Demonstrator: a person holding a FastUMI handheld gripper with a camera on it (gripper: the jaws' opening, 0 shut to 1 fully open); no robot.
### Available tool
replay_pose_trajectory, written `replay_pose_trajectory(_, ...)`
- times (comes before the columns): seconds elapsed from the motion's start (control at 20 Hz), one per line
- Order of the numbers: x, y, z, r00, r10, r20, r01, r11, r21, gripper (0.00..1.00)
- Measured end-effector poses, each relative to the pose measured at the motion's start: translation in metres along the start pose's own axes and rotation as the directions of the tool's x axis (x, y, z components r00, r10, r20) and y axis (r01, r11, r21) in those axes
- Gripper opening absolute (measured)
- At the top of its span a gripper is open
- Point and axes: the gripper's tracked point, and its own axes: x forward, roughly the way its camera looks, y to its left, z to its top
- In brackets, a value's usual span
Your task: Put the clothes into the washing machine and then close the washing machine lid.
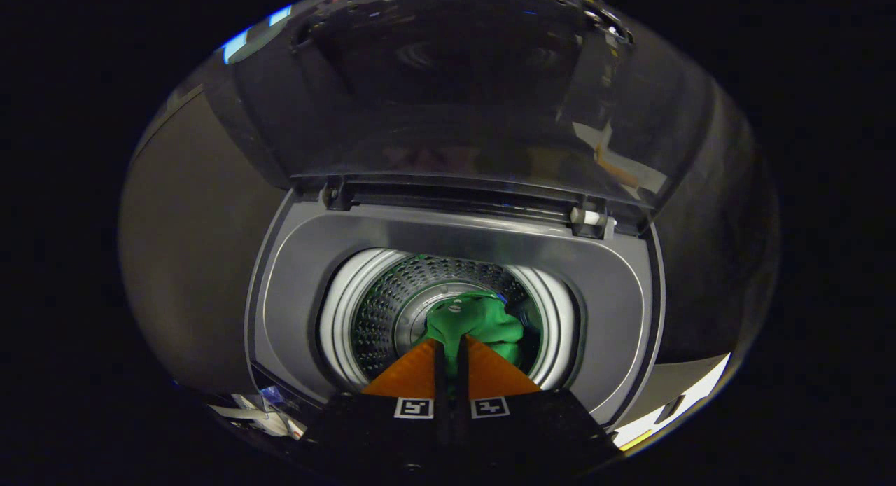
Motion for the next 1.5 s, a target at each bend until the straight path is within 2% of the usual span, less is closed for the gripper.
replay_pose_trajectory(0.1,0.003,-0.009,-0.002,1.0,-0.023,-0.001,0.023,1.0,0.007,0.06)
replay_pose_trajectory(0.15,0.004,-0.007,-0.002,1.0,-0.016,0.008,0.016,1.0,0.014,0.1)
replay_pose_trajectory(0.2,0.004,0.001,0.002,0.999,0.027,0.026,-0.028,0.999,0.025,0.13)
replay_pose_trajectory(0.35,0.001,0.015,0.006,0.995,0.074,0.062,-0.073,0.997,-0.007,0.64)
replay_pose_trajectory(0.45,-0.007,0.013,0.011,0.995,0.042,0.089,-0.038,0.998,-0.05,0.97)
replay_pose_trajectory(0.55,-0.004,0.003,0.008,0.997,-0.01,0.082,0.019,0.995,-0.1,0.99)
replay_pose_trajectory(0.65,-0.008,0.016,-0.003,1.0,0.022,0.014,-0.021,0.995,-0.093,0.99)
replay_pose_trajectory(0.75,-0.023,0.019,0.001,1.0,0.023,0.008,-0.022,0.996,-0.089,0.99)
replay_pose_trajectory(0.9,-0.06,0.033,0.034,0.993,0.066,0.097,-0.057,0.994,-0.091,0.99)
replay_pose_trajectory(1.0,-0.09,0.043,0.073,0.976,0.096,0.197,-0.075,0.991,-0.107,0.99)
replay_pose_trajectory(1.15,-0.143,0.063,0.15,0.912,0.156,0.38,-0.107,0.983,-0.147,0.99)
replay_pose_trajectory(1.2,-0.163,0.07,0.184,0.869,0.198,0.453,-0.137,0.977,-0.164,0.99)
replay_pose_trajectory(1.25,-0.177,0.073,0.217,0.825,0.211,0.525,-0.135,0.975,-0.179,0.99)
replay_pose_trajectory(1.35,-0.197,0.065,0.268,0.762,0.187,0.621,-0.061,0.974,-0.218,0.98)
replay_pose_trajectory(1.4,-0.195,0.053,0.289,0.752,0.142,0.644,-0.002,0.977,-0.213,0.98)
replay_pose_trajectory(1.45,-0.171,0.04,0.304,0.775,0.095,0.625,0.041,0.979,-0.201,0.98)
replay_pose_trajectory(1.5,-0.138,0.026,0.299,0.832,0.054,0.553,0.063,0.98,-0.19,0.98)
